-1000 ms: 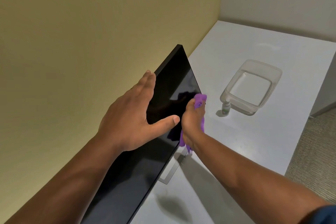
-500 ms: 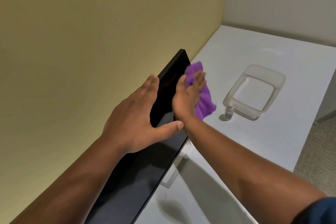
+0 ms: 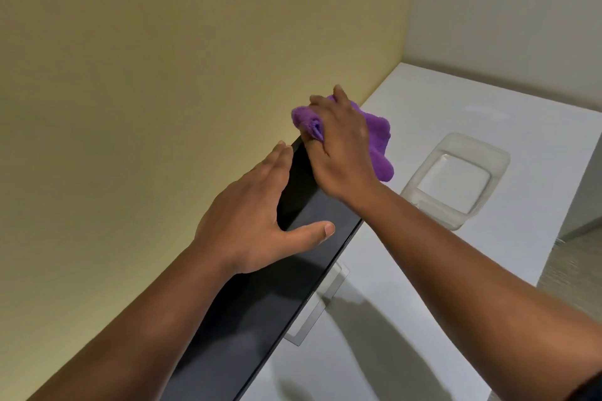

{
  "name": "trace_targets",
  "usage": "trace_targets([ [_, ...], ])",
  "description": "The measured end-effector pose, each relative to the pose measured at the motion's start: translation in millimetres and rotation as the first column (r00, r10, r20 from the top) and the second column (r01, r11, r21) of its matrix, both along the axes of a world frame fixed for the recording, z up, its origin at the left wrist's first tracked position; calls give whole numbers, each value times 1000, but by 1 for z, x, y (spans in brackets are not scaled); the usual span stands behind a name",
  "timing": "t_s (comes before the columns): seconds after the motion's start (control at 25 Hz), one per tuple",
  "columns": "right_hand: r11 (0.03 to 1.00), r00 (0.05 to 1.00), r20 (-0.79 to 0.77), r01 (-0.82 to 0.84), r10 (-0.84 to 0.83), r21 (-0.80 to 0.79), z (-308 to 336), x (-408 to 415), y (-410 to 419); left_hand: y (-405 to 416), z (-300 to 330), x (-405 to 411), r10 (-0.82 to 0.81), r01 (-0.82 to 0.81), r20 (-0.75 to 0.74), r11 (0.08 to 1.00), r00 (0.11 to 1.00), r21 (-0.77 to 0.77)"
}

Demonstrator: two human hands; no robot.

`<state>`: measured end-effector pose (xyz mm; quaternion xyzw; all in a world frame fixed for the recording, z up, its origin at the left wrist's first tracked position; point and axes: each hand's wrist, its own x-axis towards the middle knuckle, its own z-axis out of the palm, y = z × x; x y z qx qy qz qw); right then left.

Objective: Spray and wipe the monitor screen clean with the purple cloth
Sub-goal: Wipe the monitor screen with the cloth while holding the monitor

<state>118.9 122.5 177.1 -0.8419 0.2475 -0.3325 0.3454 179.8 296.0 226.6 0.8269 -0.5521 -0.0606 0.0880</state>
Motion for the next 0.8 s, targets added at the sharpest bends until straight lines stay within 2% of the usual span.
trace_targets([
  [0.08,986,994,-66,-99,91,-136,-6,1,19,-2,0,1,-28,27,-16,996,999,-80],
  [0.2,970,978,-138,-181,159,-162,1,-7,10,-3,2,4,-14,13,-8,994,1000,-107],
  [0.32,968,971,-192,-180,146,-177,11,-10,-1,-1,-2,7,45,-45,23,999,999,-16],
  [0.52,964,963,-236,-179,132,-194,14,-9,9,14,0,4,27,-31,102,999,994,38],
  [0.8,972,972,-219,-125,80,-198,19,-7,17,111,0,-9,141,-147,112,988,984,46],
])
